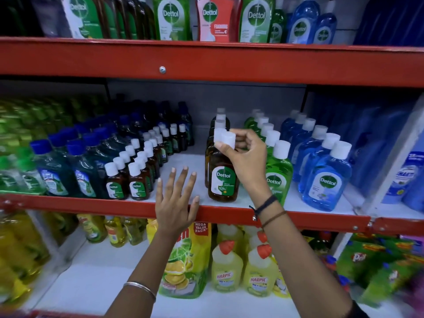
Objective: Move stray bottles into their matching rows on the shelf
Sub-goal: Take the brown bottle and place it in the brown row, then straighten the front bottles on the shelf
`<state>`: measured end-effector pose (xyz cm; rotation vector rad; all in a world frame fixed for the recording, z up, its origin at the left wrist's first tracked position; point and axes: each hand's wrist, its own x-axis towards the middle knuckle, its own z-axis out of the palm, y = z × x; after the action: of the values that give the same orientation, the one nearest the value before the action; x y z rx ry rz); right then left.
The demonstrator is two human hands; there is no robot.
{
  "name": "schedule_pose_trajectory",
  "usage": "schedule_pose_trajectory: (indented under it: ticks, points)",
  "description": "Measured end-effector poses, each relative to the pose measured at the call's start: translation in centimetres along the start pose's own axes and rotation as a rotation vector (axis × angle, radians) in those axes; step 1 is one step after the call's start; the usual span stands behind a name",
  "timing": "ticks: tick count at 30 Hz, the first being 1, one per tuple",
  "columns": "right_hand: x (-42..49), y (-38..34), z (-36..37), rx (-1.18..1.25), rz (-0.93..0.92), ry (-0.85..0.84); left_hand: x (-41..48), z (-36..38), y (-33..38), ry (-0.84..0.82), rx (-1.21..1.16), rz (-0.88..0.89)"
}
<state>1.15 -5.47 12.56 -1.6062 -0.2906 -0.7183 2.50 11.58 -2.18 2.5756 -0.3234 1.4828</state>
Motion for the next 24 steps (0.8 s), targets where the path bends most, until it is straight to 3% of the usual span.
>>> schedule_pose_trajectory:
  ticks: [6, 13, 16, 20, 24]
  points:
    - [-0.2, 1.6, 1.4, -0.013, 0.028, -0.053, -0.1, 0.4, -0.2, 0.039, 0.004, 0.027]
    - [-2.5, 2.8, 0.2, -0.025, 0.087, -0.165, 0.0, -0.2, 0.5, -0.057, -0.097, -0.048]
    - [-5.3, 3.5, -0.9, -0.052, 0.212, -0.185, 0.5, -1.8, 2.1, -0.085, -0.377, -0.205]
    - [-7.0, 4.7, -1.5, 0.02, 0.378, -0.196, 1.7, -4.7, 5.3, -0.163, -1.012, -0.527]
    - [-6.7, 4.1, -1.5, 0.139, 0.424, -0.222, 2.6, -5.3, 7.3, -0.248, -1.217, -0.691]
